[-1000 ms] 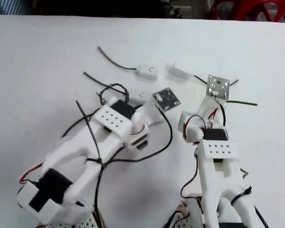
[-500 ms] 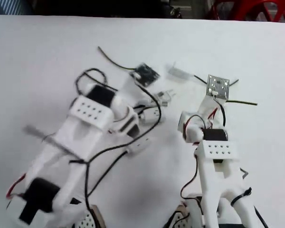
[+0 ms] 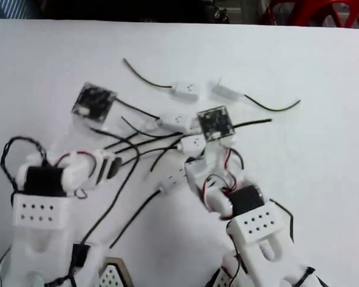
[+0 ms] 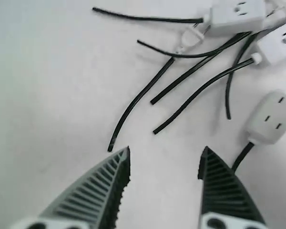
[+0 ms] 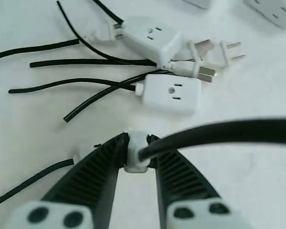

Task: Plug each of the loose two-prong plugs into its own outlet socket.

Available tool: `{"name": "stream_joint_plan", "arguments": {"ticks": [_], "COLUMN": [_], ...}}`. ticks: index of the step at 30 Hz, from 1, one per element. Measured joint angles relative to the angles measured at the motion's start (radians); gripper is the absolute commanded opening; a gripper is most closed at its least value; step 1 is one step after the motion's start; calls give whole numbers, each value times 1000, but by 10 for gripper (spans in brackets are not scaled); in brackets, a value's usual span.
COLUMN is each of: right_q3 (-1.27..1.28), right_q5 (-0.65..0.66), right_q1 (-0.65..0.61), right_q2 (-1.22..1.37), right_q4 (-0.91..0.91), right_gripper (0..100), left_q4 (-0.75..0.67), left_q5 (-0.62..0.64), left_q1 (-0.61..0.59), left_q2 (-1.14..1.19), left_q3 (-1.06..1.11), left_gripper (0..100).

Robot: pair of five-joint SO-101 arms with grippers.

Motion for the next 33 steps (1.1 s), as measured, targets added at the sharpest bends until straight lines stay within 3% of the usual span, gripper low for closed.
{"name": "stream_joint_plan", "arguments": {"ticks": [8,17,24,33], "right_q3": [138,140,140,31], "right_q5": [120,287,341,339], "right_q1": [-98,-103,-103,-100], "right_q2": [2,2,12,270], "right_q4": [-192,-199,-199,-207], "right_gripper": [16,16,16,16], "left_q4": [-160,-298,-305,-308], "left_q5": [-5,-37,-75,-75], "left_q1": [-167,-178,-181,-181], "left_q2": [-230,-388,-417,-420], "left_q3": [358,660,694,712], "left_gripper": [233,234,234,234]}}
